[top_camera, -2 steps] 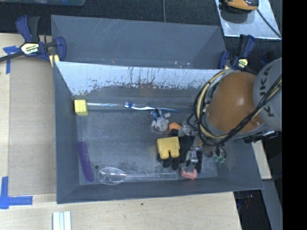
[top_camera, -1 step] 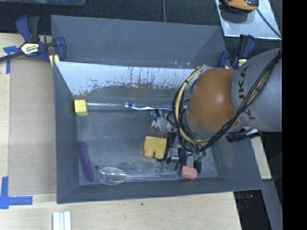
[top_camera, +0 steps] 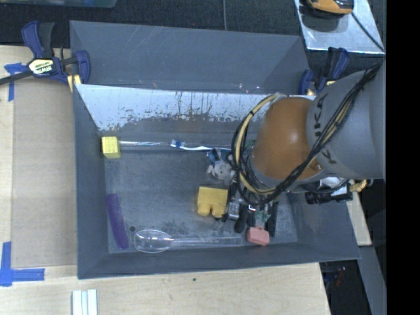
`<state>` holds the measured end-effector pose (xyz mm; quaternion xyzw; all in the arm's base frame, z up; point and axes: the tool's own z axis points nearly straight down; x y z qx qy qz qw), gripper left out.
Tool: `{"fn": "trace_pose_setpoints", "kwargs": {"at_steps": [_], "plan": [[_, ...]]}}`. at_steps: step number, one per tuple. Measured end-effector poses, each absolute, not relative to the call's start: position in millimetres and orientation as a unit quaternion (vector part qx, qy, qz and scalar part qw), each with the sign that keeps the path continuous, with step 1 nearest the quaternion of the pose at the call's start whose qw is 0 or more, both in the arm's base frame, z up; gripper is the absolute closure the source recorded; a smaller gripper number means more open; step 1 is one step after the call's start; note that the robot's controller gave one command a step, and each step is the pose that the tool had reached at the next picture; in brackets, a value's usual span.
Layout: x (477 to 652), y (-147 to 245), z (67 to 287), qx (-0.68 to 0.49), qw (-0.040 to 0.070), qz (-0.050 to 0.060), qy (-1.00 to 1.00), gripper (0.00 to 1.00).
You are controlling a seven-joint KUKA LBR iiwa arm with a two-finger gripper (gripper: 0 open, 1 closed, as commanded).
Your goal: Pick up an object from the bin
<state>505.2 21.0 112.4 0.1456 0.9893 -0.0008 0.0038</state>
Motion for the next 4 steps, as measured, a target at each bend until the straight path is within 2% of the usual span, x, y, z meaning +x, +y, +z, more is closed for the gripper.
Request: {"fn": "trace_pose_setpoints", "kwargs": {"at_steps": [1, 2, 3, 4], "plan": [[504.6, -11.9, 91.9, 0.033, 0.005, -0.002, 0.999, 0.0], [522.7, 0.5, 74.2, 0.276, 0.007, 0.0, 0.961, 1.0], [525.4, 3.4, 72.4, 0.283, 0.008, 0.0, 0.959, 1.0], [524.6, 2.8, 93.7, 0.282, 0.008, 0.0, 0.959, 1.0]]}}
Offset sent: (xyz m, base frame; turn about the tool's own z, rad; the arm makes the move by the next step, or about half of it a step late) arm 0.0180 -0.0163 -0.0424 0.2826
